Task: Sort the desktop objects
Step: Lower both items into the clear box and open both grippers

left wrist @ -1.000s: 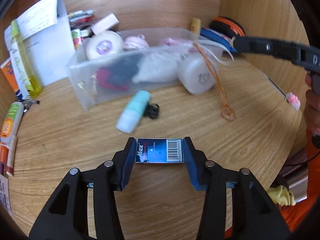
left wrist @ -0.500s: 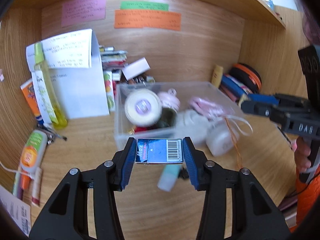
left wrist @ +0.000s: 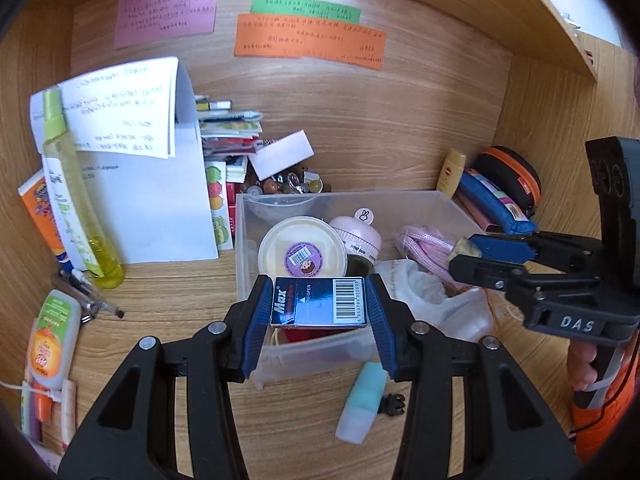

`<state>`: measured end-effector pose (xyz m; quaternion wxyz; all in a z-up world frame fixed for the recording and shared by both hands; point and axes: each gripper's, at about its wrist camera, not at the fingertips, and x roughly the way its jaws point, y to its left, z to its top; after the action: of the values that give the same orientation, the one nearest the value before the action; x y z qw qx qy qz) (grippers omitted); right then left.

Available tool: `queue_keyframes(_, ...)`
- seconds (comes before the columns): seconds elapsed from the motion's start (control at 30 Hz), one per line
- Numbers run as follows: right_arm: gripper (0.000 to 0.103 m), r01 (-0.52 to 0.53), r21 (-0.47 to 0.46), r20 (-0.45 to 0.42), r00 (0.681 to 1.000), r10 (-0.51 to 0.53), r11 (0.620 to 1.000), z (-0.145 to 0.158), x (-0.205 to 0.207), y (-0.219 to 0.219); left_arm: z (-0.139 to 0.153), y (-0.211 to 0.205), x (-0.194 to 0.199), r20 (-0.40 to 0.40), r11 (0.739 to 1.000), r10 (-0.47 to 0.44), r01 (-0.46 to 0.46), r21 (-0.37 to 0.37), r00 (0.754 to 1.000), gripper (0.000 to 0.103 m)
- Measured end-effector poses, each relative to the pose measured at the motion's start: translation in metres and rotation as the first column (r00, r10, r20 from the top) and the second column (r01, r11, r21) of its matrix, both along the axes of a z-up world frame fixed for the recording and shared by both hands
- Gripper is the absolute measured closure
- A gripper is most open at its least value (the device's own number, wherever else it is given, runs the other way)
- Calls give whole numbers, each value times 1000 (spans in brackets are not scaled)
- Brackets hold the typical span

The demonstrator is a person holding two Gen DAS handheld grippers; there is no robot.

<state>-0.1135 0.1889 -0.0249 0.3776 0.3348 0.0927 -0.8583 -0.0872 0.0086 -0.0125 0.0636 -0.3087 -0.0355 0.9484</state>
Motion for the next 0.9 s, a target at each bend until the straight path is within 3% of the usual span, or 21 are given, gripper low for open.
queue_keyframes(0.17, 65, 25, -13, 50, 998, -25, 1000, -18, -12, -5, -13, 0, -8, 12, 1000, -5, 5, -4, 1000, 56)
queue_keyframes(0.67, 65, 25, 17, 21, 999, -25, 1000, -28, -9, -14, -22, -1, -14, 14, 1000, -15, 15, 10, 1000, 55)
queue_keyframes(0.9, 65, 24, 1, 27, 999, -24, 1000, -21, -7, -10, -17, -7, -4, 16, 996, -15, 13, 92, 1000, 54)
